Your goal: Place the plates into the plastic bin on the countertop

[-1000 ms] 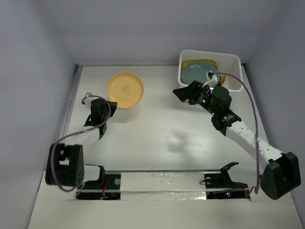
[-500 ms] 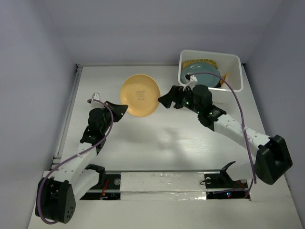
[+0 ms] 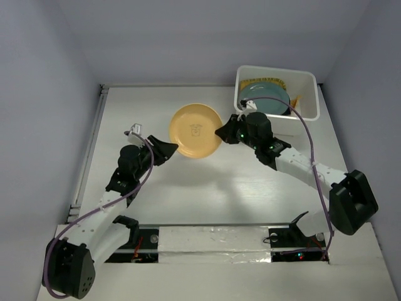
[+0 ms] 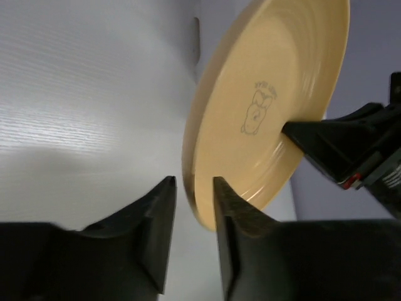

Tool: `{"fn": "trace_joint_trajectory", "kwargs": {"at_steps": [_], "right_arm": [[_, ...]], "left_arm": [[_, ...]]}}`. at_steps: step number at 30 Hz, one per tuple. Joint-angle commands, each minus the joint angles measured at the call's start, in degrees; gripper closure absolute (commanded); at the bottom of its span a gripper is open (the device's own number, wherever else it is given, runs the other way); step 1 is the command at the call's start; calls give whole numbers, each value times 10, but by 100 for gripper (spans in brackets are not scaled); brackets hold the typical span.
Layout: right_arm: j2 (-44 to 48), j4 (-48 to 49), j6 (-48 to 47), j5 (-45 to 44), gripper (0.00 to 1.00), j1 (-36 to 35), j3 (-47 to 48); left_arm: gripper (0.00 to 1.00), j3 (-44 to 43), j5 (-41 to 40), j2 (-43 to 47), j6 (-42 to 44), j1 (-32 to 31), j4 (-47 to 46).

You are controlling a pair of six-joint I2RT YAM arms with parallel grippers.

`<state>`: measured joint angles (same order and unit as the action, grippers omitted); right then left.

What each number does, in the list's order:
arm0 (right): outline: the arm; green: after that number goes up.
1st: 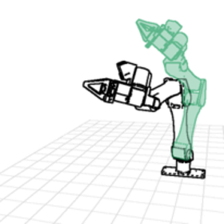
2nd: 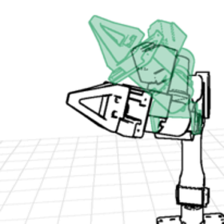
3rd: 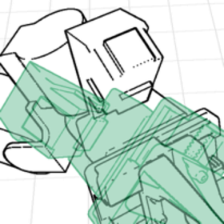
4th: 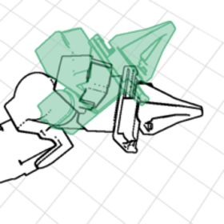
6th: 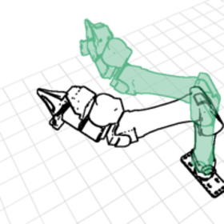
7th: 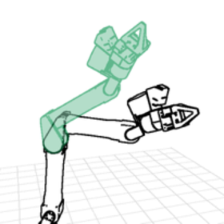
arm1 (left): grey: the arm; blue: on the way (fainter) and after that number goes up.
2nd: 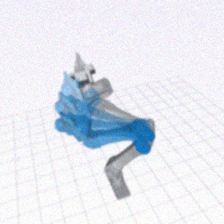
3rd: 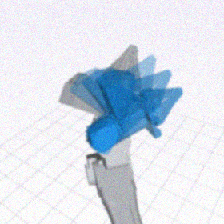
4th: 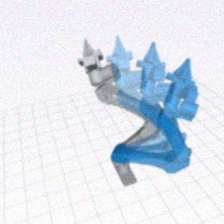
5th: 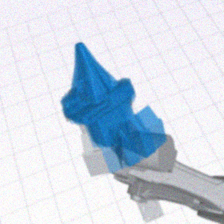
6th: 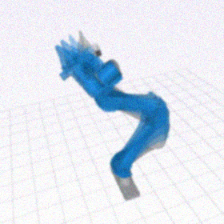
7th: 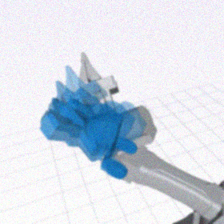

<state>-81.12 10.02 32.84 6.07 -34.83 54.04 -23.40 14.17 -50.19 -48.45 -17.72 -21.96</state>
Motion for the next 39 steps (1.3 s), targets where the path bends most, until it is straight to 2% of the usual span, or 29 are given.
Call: {"fn": "trace_joint_trajectory", "kwargs": {"at_steps": [1,3,5,6,9,16,23,24,26,27,29,30,31,33,37,39], "right_arm": [[37,20,2,-93,100,5,48],[48,9,-1,-111,100,45,58],[61,3,6,-100,100,91,73],[62,3,12,-71,100,149,78],[38,6,42,-21,100,256,111],[-119,-42,85,24,100,386,224],[-181,-88,85,-5,98,410,252],[-179,-85,86,-19,85,410,246],[-164,-83,94,-39,68,410,229],[-157,-79,95,-50,52,410,222],[-136,-72,97,-59,38,410,211],[-128,-74,96,-79,26,410,207],[-121,-83,96,-88,21,410,204],[-92,-83,93,-111,13,410,187],[-20,-61,94,-122,13,410,135],[40,-44,100,-106,16,410,103]], "left_arm": [[66,-24,19,39,38,-5,21],[52,-35,13,64,55,-5,61],[45,-45,2,111,79,-5,110],[39,-54,-1,125,88,-5,125],[31,-76,-9,184,119,-5,184],[18,-130,-61,269,185,-5,302],[15,-131,-101,292,210,-5,331],[15,-132,-100,291,212,-5,331],[15,-133,-103,288,214,-5,331],[15,-135,-105,287,215,-5,332],[15,-136,-107,287,217,-5,335],[15,-134,-107,289,218,-5,335],[15,-133,-106,292,217,-5,335],[14,-131,-107,295,216,-5,333],[14,-131,-107,300,216,-5,331],[14,-132,-106,300,216,-5,329]]}}
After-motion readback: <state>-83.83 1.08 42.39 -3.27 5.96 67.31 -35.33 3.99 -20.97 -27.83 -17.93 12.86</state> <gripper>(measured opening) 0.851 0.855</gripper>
